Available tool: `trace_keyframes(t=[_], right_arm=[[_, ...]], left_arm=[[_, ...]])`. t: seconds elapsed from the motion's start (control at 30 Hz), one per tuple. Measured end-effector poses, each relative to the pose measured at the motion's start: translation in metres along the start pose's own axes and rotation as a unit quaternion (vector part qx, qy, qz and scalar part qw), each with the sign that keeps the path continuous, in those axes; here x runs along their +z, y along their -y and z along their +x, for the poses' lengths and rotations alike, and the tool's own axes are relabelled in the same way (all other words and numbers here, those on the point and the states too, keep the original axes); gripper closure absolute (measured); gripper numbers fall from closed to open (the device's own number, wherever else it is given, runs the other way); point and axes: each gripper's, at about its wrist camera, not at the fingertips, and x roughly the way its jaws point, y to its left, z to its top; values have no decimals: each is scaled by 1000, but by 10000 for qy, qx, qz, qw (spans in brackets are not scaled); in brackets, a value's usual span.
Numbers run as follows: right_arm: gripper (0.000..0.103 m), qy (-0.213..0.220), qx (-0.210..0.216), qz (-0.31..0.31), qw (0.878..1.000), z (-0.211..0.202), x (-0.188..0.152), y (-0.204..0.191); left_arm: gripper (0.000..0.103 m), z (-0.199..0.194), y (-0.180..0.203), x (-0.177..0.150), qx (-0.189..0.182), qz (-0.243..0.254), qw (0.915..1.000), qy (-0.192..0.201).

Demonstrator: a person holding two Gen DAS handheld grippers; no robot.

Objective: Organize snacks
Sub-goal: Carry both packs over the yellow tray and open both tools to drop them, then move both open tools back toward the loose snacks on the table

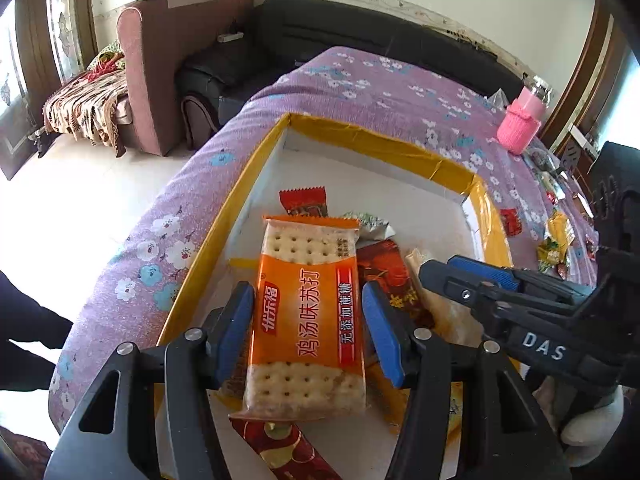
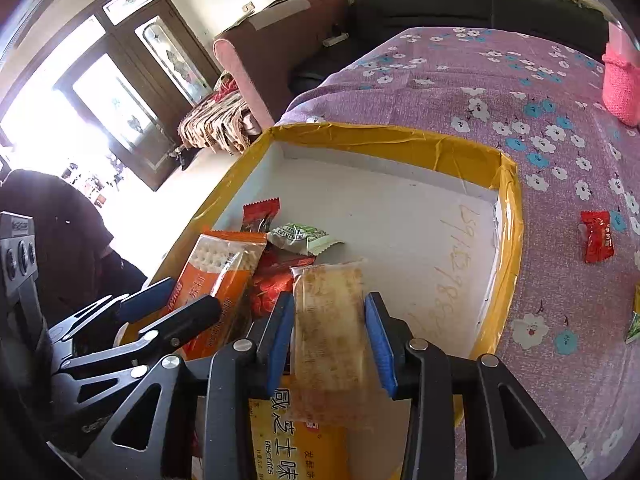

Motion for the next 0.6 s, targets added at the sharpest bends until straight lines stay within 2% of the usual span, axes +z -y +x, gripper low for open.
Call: trace_keyframes(t=[0.1, 0.23, 0.47, 0.57, 0.6], right_arm=[[59, 114, -27, -25, 9999, -8, 0, 0], [57, 339, -67, -93, 9994, -27, -4, 0], [53, 690, -96, -123, 9975, -65, -26, 6], [51, 807, -111, -130, 9966, -79, -40, 11], [49, 851, -131, -142, 9962, -85, -45, 12]], left_arm=[[44, -14, 1, -2, -59, -29, 9999, 148], [25, -39, 8, -8, 134, -156, 9989, 423], [25, -78, 30, -30, -55, -487, 9940, 978], [25, -89, 41, -36, 241, -400, 9924, 1139], [25, -94, 48, -38, 453, -297, 9910, 1223]])
